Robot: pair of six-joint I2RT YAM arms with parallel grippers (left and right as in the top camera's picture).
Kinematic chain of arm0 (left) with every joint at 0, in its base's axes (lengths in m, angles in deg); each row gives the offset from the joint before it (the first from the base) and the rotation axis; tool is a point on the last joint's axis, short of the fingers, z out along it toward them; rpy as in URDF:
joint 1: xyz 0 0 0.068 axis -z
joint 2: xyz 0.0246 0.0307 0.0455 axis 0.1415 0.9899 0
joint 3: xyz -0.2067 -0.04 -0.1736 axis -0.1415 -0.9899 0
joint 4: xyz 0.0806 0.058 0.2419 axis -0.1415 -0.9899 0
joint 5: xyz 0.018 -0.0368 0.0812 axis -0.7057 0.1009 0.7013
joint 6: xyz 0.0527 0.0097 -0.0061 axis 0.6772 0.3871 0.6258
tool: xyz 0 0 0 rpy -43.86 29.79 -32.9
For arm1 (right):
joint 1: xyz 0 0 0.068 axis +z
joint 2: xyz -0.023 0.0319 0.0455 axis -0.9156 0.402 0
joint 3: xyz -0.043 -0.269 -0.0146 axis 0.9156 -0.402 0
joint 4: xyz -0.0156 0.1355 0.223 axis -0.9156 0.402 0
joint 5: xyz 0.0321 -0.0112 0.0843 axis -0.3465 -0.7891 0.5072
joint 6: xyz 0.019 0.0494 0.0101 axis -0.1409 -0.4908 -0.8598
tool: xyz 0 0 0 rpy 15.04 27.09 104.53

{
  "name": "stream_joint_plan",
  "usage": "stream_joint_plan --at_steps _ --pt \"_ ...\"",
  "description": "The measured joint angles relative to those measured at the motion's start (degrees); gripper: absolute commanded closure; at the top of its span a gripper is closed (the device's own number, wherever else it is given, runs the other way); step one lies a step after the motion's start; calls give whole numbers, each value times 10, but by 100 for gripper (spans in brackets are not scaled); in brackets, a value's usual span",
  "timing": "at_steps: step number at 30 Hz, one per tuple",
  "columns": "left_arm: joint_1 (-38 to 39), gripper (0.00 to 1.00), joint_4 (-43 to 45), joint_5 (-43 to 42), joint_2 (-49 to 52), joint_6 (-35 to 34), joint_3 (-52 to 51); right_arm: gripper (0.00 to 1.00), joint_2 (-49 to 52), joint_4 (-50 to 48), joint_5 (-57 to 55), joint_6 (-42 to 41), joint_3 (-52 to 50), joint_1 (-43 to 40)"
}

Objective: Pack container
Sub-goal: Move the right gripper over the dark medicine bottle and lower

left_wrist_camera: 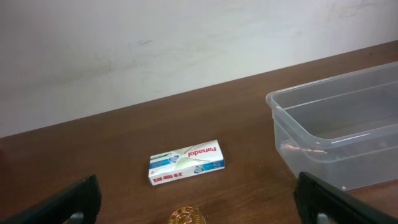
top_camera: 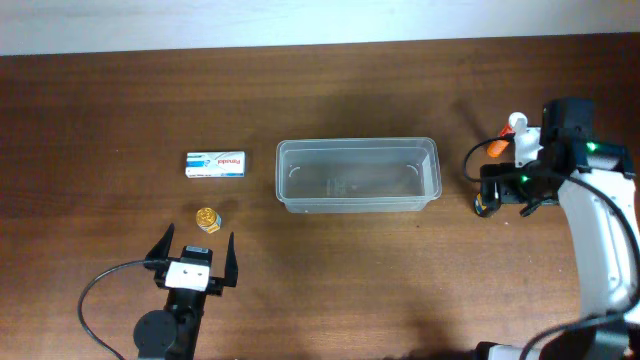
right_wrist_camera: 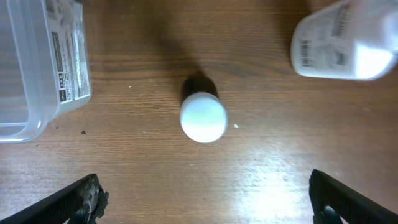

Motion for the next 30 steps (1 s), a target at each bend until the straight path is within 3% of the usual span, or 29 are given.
stream_joint_plan --at_steps 12,30 --pt "0 1 0 0 0 0 0 2 93 -33 47 68 0 0" --pt "0 1 0 0 0 0 0 1 103 -51 49 116 0 0"
